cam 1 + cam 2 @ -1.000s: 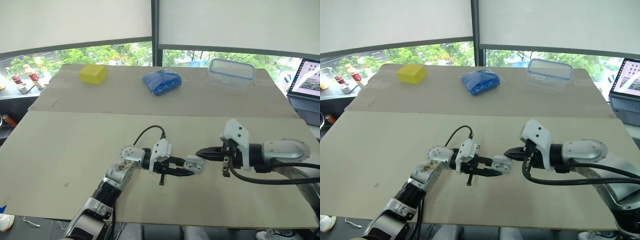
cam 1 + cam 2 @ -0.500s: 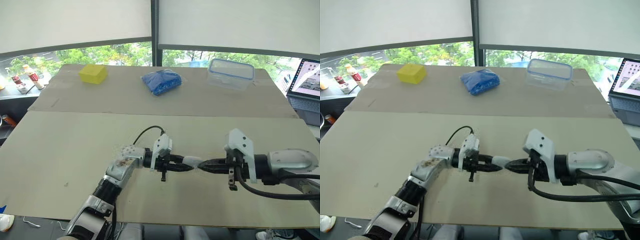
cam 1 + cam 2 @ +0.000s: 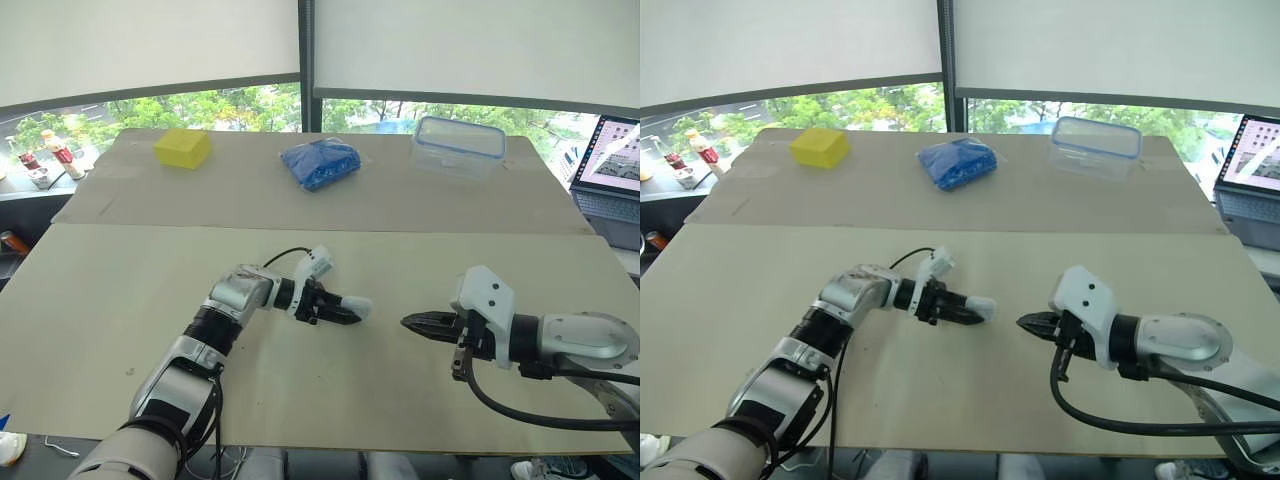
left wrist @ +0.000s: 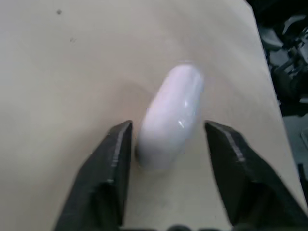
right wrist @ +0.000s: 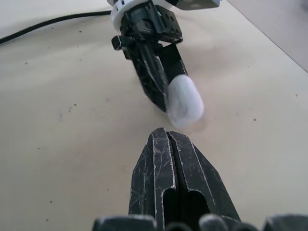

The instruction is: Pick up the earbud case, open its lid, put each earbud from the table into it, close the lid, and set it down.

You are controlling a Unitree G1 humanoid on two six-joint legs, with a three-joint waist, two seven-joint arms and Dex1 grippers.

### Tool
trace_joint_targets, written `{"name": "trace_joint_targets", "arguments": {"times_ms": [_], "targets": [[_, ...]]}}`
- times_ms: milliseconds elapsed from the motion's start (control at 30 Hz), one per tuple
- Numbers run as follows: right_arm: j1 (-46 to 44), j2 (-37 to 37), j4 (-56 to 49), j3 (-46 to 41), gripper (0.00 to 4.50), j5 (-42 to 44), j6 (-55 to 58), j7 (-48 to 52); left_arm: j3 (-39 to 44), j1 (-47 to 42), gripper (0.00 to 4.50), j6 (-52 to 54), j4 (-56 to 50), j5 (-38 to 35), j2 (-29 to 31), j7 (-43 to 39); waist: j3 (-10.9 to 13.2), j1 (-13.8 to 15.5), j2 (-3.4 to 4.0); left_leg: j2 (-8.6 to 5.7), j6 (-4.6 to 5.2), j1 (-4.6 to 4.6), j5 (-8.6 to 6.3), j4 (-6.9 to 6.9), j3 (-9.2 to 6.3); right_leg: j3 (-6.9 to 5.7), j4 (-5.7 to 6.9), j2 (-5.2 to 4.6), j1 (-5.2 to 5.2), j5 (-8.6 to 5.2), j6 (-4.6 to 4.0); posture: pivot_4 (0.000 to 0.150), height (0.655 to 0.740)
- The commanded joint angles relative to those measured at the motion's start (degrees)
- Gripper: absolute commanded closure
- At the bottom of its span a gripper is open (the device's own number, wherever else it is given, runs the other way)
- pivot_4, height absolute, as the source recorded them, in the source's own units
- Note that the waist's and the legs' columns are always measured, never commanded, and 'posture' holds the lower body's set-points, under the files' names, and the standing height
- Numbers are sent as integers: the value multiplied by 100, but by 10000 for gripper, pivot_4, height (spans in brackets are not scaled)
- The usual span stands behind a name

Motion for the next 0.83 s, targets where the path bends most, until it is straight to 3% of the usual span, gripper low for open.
{"name": "trace_joint_targets", "arguments": {"times_ms": [33, 167, 300, 367, 433, 533, 667, 833], "targets": [[32, 2, -145, -165, 45000, 18, -204, 115, -93, -77, 294, -684, -12, 426, 337, -123, 0, 1, 0, 0, -1, 1, 0, 0, 0, 0, 0, 0, 1, 0, 0, 1500, 6995], [-22, -172, -34, -121, 45000, -231, -394, 296, 102, 82, 294, -1120, -253, 509, 764, -219, 0, -30, 1, 2, -1, 5, 0, 0, 0, 1, 4, 2, 0, 0, -1, 1500, 6995], [-131, -340, 129, -66, 32382, -447, -683, 585, 392, 442, 0, -1730, -811, 478, 1234, -304, 0, -23, 1, 2, -1, 1, 0, -1, 0, 1, 0, 0, -1, 0, 0, 1500, 6995], [-206, -510, 248, -66, 25526, -607, -910, 832, 735, 764, 0, -2029, -1425, 253, 1506, -420, 3, -23, 2, 2, -1, -2, 0, -1, 2, 1, -2, -2, -5, 0, 0, 1500, 6995], [-361, -723, 499, -158, 18382, -757, -1268, 1169, 1088, 1403, 0, -1987, -2564, -373, 2094, -1153, 6, -18, 0, 5, -1, -7, 0, 0, 1, 2, -1, -1, -11, 0, -1, 1500, 6995], [-604, -760, 1040, -226, 8415, -916, -1774, 1465, 1226, 2042, 0, -2017, -3522, -484, 2637, -1287, 9, -45, 2, 9, -1, -5, 0, -2, 4, 2, 0, -1, -11, 0, -1, 1500, 6995], [-532, -1047, 1614, -265, 8415, -1064, -2298, 2202, 1509, 2532, 0, -2190, -4069, -376, 2724, -695, 11, 71, 5, 5, -1, 7, 0, -1, 4, 1, -1, -5, 8, 0, 0, 1500, 6995], [-662, -1021, 1843, -137, 8415, -1118, -2493, 2455, 1636, 2616, 0, -2343, -3984, -415, 2654, -414, 12, 30, 3, 7, 0, 3, 0, -1, 4, 1, 1, -2, 1, 0, -1, 1500, 6995]]}}
